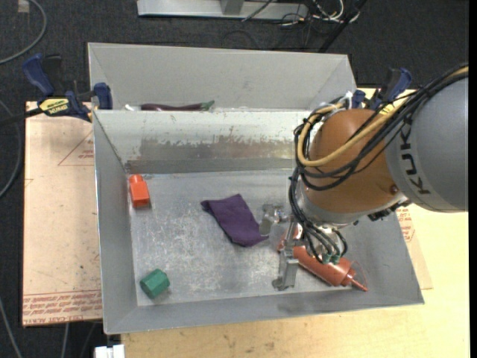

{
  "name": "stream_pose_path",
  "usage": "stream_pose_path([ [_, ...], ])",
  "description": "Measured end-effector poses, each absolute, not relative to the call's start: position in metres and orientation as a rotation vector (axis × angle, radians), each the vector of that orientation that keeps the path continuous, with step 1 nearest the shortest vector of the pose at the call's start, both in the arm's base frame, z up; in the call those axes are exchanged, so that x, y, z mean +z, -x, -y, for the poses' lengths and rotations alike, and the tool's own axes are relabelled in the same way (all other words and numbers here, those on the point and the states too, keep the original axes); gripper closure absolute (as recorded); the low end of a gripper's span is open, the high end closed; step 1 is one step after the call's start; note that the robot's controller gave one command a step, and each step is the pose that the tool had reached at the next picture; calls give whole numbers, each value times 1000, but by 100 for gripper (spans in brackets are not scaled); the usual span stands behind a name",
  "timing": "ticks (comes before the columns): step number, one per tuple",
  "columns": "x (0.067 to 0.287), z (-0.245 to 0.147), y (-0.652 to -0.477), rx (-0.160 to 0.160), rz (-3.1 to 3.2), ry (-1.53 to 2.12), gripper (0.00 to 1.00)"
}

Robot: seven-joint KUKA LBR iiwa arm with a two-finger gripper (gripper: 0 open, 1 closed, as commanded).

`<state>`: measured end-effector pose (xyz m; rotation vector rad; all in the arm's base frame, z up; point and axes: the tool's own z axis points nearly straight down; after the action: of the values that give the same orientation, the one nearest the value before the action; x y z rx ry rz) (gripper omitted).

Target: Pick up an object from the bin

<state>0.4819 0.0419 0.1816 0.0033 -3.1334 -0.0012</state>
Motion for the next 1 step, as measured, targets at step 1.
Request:
stream_pose_path([
  [1,186,-42,-484,-2,3141,0,0],
])
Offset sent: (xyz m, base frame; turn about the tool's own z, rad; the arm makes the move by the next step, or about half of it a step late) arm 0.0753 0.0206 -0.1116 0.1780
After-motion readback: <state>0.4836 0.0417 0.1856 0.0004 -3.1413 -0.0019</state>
